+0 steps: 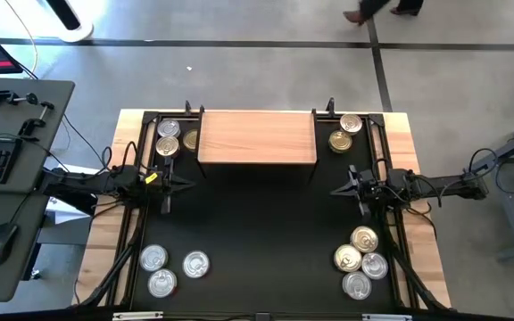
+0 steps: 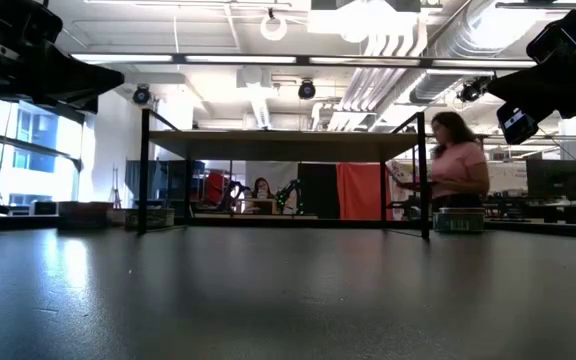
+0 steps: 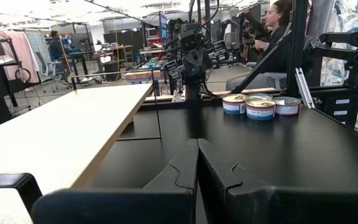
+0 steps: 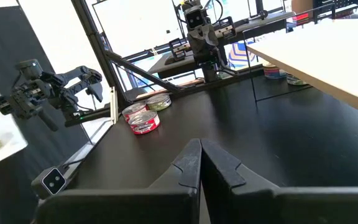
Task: Stack canned seafood by type on shelf
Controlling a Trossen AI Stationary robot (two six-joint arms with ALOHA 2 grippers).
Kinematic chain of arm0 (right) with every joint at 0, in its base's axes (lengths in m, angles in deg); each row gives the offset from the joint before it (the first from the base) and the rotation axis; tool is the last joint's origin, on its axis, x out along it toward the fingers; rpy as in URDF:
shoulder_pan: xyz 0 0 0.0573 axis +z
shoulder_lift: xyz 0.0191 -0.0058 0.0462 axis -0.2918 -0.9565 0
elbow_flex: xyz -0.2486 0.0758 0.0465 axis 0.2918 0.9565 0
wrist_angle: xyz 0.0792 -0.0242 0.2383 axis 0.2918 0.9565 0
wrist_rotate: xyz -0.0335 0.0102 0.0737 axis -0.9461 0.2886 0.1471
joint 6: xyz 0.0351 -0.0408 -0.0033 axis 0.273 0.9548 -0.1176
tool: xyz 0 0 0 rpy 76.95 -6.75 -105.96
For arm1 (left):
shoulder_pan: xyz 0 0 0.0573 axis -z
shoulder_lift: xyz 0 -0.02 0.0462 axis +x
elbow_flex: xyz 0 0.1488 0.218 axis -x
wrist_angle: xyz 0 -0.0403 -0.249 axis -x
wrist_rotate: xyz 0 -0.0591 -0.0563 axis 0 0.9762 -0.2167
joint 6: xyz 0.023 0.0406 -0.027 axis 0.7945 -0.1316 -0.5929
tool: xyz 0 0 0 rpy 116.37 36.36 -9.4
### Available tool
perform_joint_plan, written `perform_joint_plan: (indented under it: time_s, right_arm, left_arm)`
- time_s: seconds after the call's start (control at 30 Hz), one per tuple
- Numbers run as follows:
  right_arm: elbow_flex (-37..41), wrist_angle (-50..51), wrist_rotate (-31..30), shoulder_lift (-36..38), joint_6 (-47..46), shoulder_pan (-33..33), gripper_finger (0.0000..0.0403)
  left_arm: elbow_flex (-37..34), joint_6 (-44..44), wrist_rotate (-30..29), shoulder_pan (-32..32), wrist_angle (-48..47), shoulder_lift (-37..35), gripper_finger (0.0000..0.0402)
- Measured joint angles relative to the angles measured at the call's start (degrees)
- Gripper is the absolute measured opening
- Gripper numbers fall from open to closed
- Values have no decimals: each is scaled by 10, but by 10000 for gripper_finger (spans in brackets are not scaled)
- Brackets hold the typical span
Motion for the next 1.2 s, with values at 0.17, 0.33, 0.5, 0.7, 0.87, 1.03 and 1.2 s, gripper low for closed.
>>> perform_joint_plan:
  time_s: [0.17,0.33,0.5,0.7,0.87,1.03,1.2]
  right_arm:
    - [0,0,0,0,0,0,0]
    - [0,0,0,0,0,0,0]
    - [0,0,0,0,0,0,0]
    - [0,-9,-17,0,15,0,0]
    - [1,-240,-103,0,-127,0,0]
    - [-42,-403,-93,-34,-173,0,0]
    - [-251,31,68,-152,-194,0,0]
  left_arm:
    - [0,0,0,0,0,0,0]
    - [0,0,0,0,0,0,0]
    - [0,0,0,0,0,0,0]
    - [0,0,0,0,0,0,0]
    - [0,0,0,0,0,0,0]
    - [0,0,0,0,0,0,0]
    - [0,0,0,0,0,0,0]
